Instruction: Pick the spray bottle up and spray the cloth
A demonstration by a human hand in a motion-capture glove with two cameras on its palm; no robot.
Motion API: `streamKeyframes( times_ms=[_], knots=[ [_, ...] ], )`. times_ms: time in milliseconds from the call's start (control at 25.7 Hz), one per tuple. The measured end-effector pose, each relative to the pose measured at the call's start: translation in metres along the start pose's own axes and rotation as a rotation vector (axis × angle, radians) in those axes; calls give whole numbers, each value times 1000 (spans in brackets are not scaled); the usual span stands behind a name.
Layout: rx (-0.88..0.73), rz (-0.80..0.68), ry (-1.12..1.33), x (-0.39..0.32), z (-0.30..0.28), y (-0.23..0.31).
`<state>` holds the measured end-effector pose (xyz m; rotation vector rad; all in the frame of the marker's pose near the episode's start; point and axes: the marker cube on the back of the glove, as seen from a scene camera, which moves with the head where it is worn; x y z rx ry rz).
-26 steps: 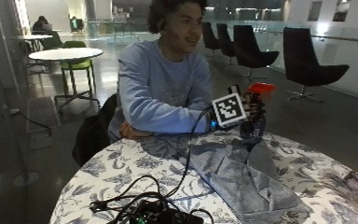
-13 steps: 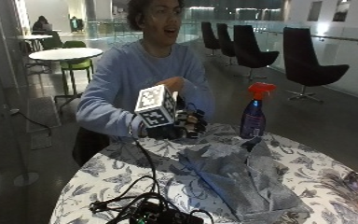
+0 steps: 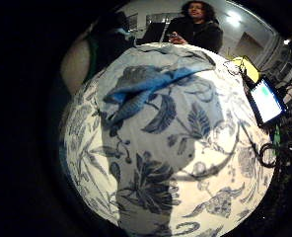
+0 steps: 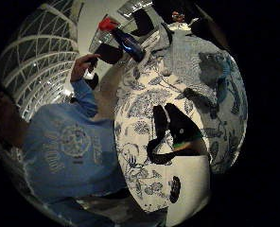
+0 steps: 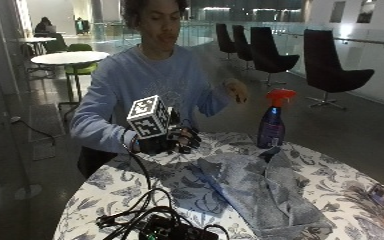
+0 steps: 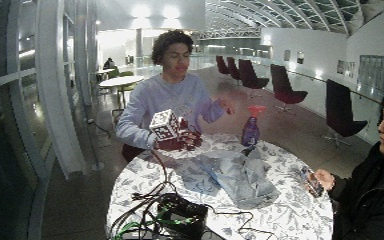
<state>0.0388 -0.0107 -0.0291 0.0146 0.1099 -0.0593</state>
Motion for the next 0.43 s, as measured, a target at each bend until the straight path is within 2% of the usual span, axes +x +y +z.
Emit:
streamKeyframes(
  times_ms=[429],
  knots=[
    [-6, 2, -13, -3, 3, 8]
  ],
)
